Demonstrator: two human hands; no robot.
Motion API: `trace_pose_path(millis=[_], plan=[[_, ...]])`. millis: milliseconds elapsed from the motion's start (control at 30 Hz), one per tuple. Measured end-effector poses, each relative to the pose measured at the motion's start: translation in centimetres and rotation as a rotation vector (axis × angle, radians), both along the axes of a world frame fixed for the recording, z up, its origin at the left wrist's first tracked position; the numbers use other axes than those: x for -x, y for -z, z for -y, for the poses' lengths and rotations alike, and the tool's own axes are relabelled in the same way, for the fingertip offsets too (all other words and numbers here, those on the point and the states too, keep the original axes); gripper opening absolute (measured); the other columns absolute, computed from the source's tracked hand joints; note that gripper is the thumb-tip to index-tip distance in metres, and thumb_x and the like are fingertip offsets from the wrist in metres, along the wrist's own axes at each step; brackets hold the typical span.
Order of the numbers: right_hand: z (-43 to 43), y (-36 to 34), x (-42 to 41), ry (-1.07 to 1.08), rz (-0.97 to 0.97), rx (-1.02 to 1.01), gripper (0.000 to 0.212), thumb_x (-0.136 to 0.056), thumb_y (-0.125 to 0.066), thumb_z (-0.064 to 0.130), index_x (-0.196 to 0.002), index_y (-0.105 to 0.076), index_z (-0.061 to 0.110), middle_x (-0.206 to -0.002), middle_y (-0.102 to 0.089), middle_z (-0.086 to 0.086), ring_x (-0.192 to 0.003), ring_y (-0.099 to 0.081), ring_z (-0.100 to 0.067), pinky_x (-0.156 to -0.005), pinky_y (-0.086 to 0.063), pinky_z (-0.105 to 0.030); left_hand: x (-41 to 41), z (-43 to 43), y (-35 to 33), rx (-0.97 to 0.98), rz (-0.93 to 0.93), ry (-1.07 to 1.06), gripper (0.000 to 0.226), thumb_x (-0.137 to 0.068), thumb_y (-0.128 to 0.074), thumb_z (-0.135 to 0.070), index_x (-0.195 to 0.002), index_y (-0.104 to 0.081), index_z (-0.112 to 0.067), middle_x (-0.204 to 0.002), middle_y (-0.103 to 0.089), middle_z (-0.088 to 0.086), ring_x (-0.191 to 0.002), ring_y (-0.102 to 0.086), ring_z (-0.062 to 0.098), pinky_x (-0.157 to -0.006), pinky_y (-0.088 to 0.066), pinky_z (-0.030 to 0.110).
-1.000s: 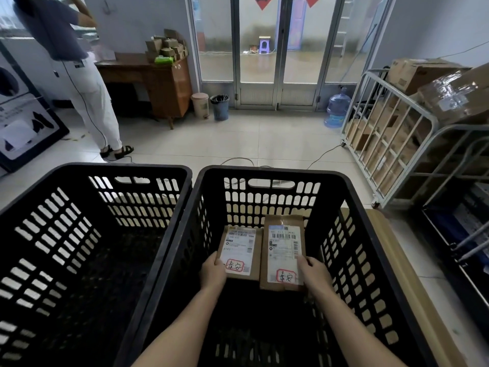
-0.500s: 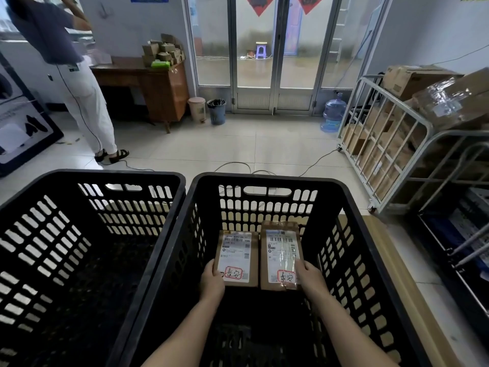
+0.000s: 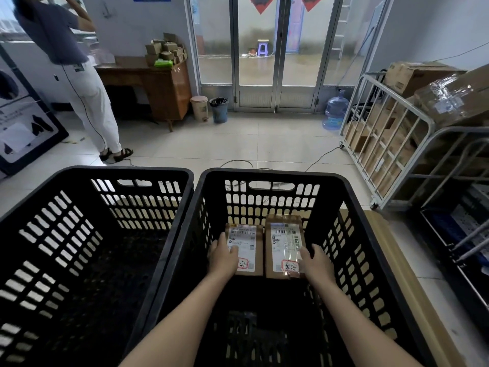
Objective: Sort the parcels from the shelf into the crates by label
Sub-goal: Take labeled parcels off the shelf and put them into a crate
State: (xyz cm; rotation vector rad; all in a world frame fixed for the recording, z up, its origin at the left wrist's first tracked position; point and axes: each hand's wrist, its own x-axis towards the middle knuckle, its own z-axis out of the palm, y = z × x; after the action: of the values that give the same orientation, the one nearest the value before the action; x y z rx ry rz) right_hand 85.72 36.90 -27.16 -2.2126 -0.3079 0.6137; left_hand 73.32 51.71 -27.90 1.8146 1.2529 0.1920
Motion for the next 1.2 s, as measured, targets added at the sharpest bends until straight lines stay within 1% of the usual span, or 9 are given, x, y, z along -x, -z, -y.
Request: trace_pose_path(millis=[67, 167, 233, 400, 567, 667, 833, 1033, 1200], plan=[[0.2, -0.5, 0.1, -0.035, 0.05, 0.035, 0.047, -0.1, -0.036, 0.025, -0.141, -0.03, 0.003, -0.137, -0.046, -0.015, -0.118, -0.051, -0.025, -0.055, -0.03, -0.014, 0.0, 0.0, -0.7, -0.032, 0.0, 0.029, 0.056, -0.097, -0.041, -0.023, -0.147, -0.02, -0.015, -0.147, -0.028, 0.012, -0.134, -0.033, 0.028, -0.108, -0.036, 0.042], [0.9, -1.3, 0.5, -0.071, 0.105, 0.066, 0.05, -0.099, -0.038, 0.027, -0.143, -0.028, 0.005, -0.141, -0.041, -0.015, -0.123, -0.047, -0.025, -0.074, -0.035, -0.02, 0.1, 0.2, -1.6, -0.093, 0.005, 0.083, 0.045, -0.093, -0.047, -0.029, -0.136, -0.038, -0.019, -0.139, -0.038, 0.012, -0.123, -0.045, 0.029, -0.099, -0.045, 0.044], [1.4, -2.0, 0.9, -0.09, 0.133, 0.069, 0.05, -0.099, -0.038, 0.027, -0.143, -0.028, 0.005, -0.142, -0.04, -0.015, -0.123, -0.047, -0.024, -0.071, -0.035, -0.018, 0.2, 0.4, -2.0, -0.133, -0.009, 0.126, 0.041, -0.09, -0.049, -0.031, -0.129, -0.043, -0.017, -0.135, -0.042, 0.012, -0.122, -0.044, 0.03, -0.098, -0.045, 0.047], [2.7, -3.5, 2.2, -0.161, 0.199, 0.088, 0.045, -0.099, -0.038, 0.026, -0.138, -0.035, 0.005, -0.137, -0.043, -0.014, -0.119, -0.049, -0.023, -0.064, -0.032, -0.015, 1.2, 1.6, -4.3, -0.271, -0.083, 0.267, 0.055, -0.095, -0.045, -0.03, -0.144, -0.027, -0.013, -0.151, -0.025, 0.012, -0.14, -0.019, 0.028, -0.114, -0.025, 0.043], [3.4, -3.7, 2.9, -0.281, 0.306, 0.139, 0.039, -0.097, -0.042, 0.028, -0.132, -0.041, 0.012, -0.131, -0.046, -0.009, -0.117, -0.046, -0.021, -0.084, -0.038, -0.022, 2.1, 2.4, -4.8, -0.506, -0.193, 0.448, 0.066, -0.093, -0.05, -0.033, -0.148, -0.016, -0.018, -0.155, -0.017, 0.008, -0.145, -0.009, 0.025, -0.117, -0.014, 0.039], [3.3, -3.0, 2.6, -0.382, 0.395, 0.208, 0.043, -0.093, -0.048, 0.033, -0.133, -0.041, 0.018, -0.128, -0.048, -0.003, -0.115, -0.046, -0.017, -0.092, -0.044, -0.028, 2.0, 2.5, -4.1, -0.561, -0.308, 0.531, 0.074, -0.091, -0.054, -0.032, -0.149, -0.011, -0.016, -0.157, -0.012, 0.006, -0.145, -0.006, 0.024, -0.118, -0.009, 0.036], [2.7, -1.7, 2.1, -0.536, 0.455, 0.336, 0.059, -0.091, -0.053, 0.037, -0.141, -0.03, 0.017, -0.139, -0.039, 0.0, -0.126, -0.038, -0.016, -0.101, -0.039, -0.028, 2.0, 2.1, -1.7, -0.591, -0.427, 0.622, 0.071, -0.083, -0.064, -0.031, -0.14, -0.027, -0.011, -0.145, -0.03, 0.004, -0.134, -0.028, 0.019, -0.11, -0.027, 0.03], [2.3, 0.0, 1.1, -0.65, 0.515, 0.385, 0.05, -0.091, -0.054, 0.025, -0.136, -0.034, 0.017, -0.146, -0.029, 0.001, -0.132, -0.031, -0.017, -0.104, -0.037, -0.027, 1.2, 1.6, 0.6, -0.575, -0.505, 0.687, 0.07, -0.088, -0.059, -0.023, -0.144, -0.02, -0.009, -0.152, -0.021, 0.008, -0.141, -0.021, 0.022, -0.113, -0.024, 0.032], [2.3, 0.8, 0.8, -0.643, 0.546, 0.316, 0.048, -0.092, -0.052, 0.018, -0.136, -0.034, 0.018, -0.149, -0.024, 0.003, -0.135, -0.027, -0.015, -0.101, -0.038, -0.024, 0.2, 1.3, 1.8, -0.569, -0.486, 0.706, 0.056, -0.094, -0.046, -0.016, -0.143, -0.021, -0.01, -0.153, -0.017, 0.009, -0.141, -0.018, 0.024, -0.107, -0.033, 0.035]])
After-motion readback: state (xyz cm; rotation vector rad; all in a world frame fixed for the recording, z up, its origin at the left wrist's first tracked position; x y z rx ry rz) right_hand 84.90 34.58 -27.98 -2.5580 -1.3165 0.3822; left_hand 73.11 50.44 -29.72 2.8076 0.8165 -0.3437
